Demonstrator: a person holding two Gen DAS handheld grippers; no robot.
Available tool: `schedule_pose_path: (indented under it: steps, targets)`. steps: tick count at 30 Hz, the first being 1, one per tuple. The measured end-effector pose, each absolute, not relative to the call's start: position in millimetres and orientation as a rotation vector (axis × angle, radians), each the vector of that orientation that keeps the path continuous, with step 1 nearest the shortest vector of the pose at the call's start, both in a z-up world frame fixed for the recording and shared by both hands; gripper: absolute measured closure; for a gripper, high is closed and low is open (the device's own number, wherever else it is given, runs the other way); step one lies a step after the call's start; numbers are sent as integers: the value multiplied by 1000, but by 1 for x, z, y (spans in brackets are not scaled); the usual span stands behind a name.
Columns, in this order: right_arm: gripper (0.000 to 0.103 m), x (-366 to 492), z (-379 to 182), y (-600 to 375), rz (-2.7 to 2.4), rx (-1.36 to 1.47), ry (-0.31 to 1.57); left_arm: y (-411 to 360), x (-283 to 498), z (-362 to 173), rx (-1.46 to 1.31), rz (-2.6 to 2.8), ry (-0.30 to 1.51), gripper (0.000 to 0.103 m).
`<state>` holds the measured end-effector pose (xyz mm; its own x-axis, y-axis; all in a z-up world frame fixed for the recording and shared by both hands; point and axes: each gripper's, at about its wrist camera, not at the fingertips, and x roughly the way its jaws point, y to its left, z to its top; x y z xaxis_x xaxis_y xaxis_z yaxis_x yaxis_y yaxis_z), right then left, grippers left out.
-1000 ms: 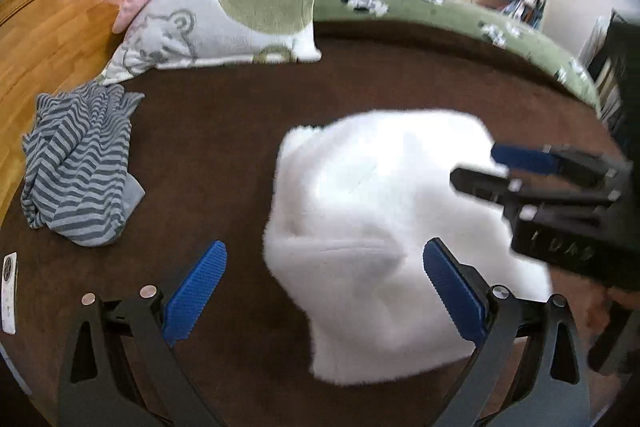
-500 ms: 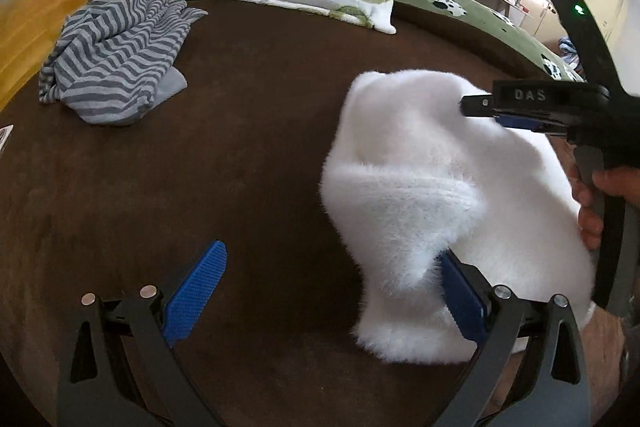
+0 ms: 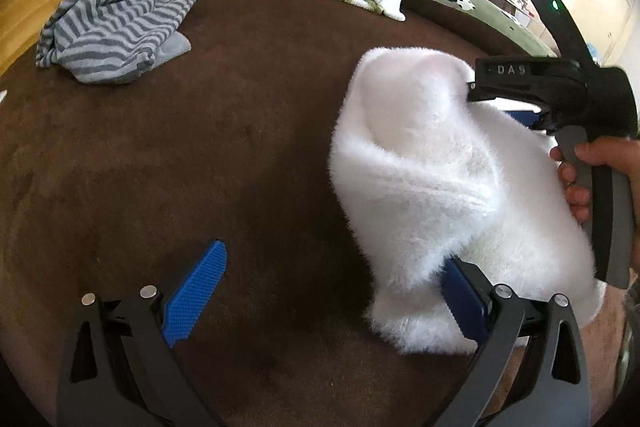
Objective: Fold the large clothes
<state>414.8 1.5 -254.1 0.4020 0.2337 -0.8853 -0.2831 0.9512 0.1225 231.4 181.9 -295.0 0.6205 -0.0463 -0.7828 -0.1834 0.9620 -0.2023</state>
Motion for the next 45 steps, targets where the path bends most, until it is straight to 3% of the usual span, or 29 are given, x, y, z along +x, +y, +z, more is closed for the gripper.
schedule_pose_path:
  steps: [8, 14, 20, 29, 35, 45]
  targets:
    - [26, 408, -243, -3, 341, -37, 1068, 193, 238, -295, -312, -4, 937, 6]
    - [27, 371, -203, -28, 408, -62, 968, 186, 238, -247, -217, -75, 903, 7]
    - [25, 345, -199, -90, 404, 26, 952, 195, 272, -219, -217, -253, 886, 7]
    - [16, 339, -248, -167, 503, 305, 1082, 194, 350, -259, -335, -491, 1068, 12]
    - [6, 346, -275, -182, 585, 495, 1147, 200, 372, -294, -385, -487, 1166, 6]
    - [6, 354, -299, -186, 646, 667, 1213, 195, 383, -319, -429, -508, 1236, 6]
